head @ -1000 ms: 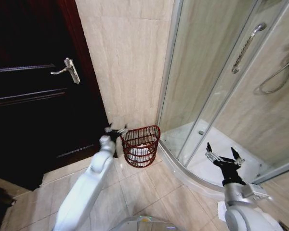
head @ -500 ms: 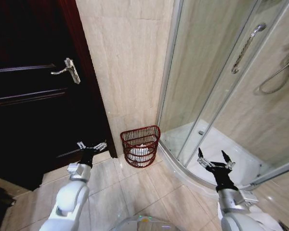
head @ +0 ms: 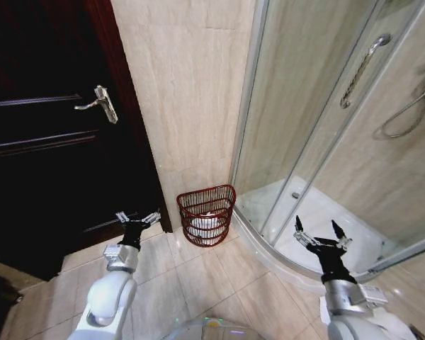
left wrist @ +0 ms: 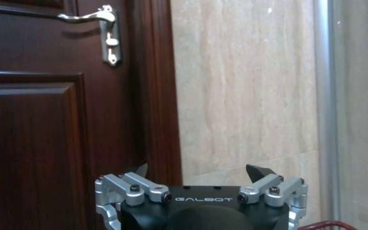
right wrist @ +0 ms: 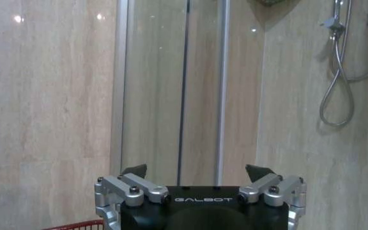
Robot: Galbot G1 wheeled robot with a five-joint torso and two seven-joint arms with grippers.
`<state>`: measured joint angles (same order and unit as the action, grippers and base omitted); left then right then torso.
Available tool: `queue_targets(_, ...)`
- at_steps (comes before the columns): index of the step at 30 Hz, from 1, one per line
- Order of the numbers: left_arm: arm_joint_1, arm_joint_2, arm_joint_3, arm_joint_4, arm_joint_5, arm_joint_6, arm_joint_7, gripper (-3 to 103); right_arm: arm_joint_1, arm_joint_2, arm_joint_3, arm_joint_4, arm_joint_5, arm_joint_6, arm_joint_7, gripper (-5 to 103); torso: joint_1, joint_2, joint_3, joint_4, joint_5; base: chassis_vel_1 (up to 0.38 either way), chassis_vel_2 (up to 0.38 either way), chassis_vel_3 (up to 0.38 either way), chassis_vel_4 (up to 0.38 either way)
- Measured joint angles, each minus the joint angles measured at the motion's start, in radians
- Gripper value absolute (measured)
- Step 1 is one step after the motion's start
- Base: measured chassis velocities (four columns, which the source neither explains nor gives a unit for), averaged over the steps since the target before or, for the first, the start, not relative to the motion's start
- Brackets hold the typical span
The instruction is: Discard the used towel into the hamper.
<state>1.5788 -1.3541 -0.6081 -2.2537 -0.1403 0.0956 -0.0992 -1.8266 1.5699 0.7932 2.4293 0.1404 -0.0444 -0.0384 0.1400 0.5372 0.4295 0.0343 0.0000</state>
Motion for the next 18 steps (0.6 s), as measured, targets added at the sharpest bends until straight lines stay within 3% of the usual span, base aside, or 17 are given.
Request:
queue_targets(10, 0.015, -0.004, 0.043, -0.026, 0.015, 0.003, -0.006, 100, -0.014, 0.002, -0.006, 0.022, -0.002, -0.012, -0.005, 100, 0.000, 0.000, 0.000, 0.0000, 0.0000, 0.011, -0.012, -0.010, 0.009)
queue_targets(18, 0.042, -0.003, 0.038, -0.054, 0.019, 0.001, -0.009, 100, -0.030, 0.002, -0.006, 0.024, -0.001, 0.003, -0.003, 100, 0.000, 0.000, 0.000, 0.0002, -0.0001, 0.121, -0.116, -0.127, 0.129)
